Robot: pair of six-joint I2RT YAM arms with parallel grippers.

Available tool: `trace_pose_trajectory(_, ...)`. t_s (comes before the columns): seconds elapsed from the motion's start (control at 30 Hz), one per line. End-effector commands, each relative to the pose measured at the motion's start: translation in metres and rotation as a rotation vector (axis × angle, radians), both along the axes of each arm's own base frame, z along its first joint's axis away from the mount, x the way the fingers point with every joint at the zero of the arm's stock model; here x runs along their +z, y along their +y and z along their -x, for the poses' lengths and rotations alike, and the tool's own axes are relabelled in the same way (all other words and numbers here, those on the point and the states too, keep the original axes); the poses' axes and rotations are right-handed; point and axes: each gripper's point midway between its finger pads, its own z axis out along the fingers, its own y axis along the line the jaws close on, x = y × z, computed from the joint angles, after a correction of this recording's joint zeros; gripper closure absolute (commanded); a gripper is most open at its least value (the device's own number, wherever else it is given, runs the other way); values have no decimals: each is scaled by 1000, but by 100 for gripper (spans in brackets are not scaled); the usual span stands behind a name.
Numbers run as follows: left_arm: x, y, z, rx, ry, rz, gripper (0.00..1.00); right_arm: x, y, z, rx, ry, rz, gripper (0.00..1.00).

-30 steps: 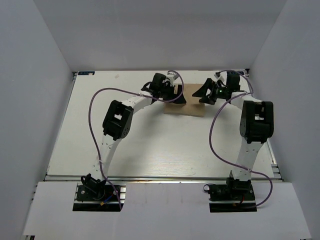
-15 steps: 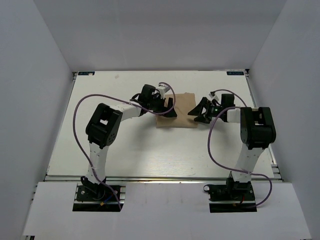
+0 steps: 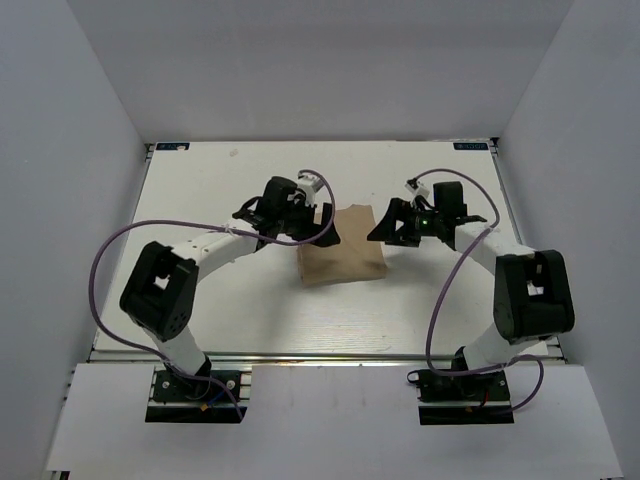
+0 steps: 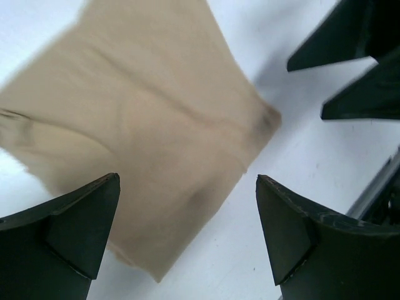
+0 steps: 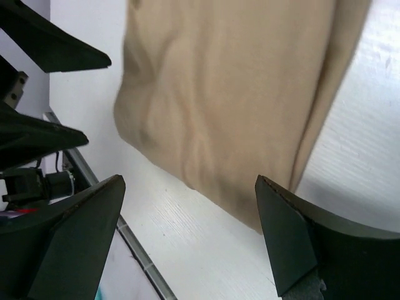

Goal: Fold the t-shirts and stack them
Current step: Fold the long partially folded tshirt into a neat square, then put the neatly folded tshirt into the corner of the board with the left arm

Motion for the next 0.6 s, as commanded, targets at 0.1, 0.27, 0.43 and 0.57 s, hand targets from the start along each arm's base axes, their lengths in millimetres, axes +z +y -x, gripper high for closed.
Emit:
trace_pose_trajectory(0.1,40,46,-27,293,-26,-116,0,51,-7,-11,-14,-197,79,10)
trace_pose_trajectory(0.27,10,69,-23,428,88,-203,0,57,-17,-17,-91,-237,128,10)
trace_pose_trajectory(0.43,-13,51,-9,370,164,-144,0,56,-28,-19,-170,-244,164,10)
trace_pose_trajectory(0.57,-39,43,-4,356,219,-155,5,54,-30,-18,-179,-235,169,10)
